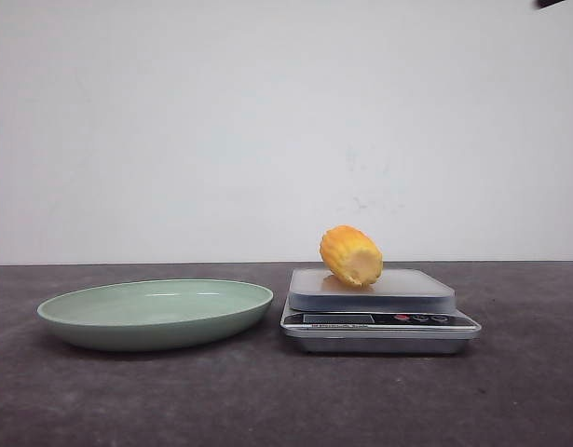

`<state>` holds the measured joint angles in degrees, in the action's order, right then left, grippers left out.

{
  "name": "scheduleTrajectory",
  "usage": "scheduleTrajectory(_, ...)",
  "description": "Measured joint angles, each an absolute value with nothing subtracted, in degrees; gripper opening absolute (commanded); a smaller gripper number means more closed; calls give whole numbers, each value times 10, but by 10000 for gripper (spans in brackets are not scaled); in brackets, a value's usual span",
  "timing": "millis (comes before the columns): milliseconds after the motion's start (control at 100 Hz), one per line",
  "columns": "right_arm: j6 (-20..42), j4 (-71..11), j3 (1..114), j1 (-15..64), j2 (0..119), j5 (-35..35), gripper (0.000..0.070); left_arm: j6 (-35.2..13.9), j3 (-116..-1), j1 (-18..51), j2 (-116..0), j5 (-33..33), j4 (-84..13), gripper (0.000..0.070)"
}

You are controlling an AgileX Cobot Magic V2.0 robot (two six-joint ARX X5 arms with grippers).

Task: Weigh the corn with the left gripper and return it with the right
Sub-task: 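Lower the corn onto the scale, open the left gripper and withdraw, then lower the right gripper over the corn on the scale and close it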

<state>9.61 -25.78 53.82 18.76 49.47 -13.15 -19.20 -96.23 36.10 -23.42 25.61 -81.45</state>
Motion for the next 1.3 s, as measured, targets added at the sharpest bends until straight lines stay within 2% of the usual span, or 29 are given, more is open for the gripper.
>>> scheduleTrajectory(190,108,-200,538,249,566,-92,485,-203,-862,298,-185,207,-814,342)
scheduleTrajectory(390,114,-125,538,307,676,-48,485,-206,-791,264,-176,161,-814,344)
scheduleTrajectory(510,125,-99,540,321,751,-31,485,-206,-773,256,-176,155,-814,343)
scheduleTrajectory(850,151,-140,654,320,926,-18,485,-206,-754,255,-175,154,-815,344)
scheduleTrajectory(1070,151,-178,716,318,971,2,479,-206,-754,255,-175,154,-814,344)
scheduleTrajectory(1300,153,-223,720,313,997,2,480,-206,-754,255,-175,154,-814,344)
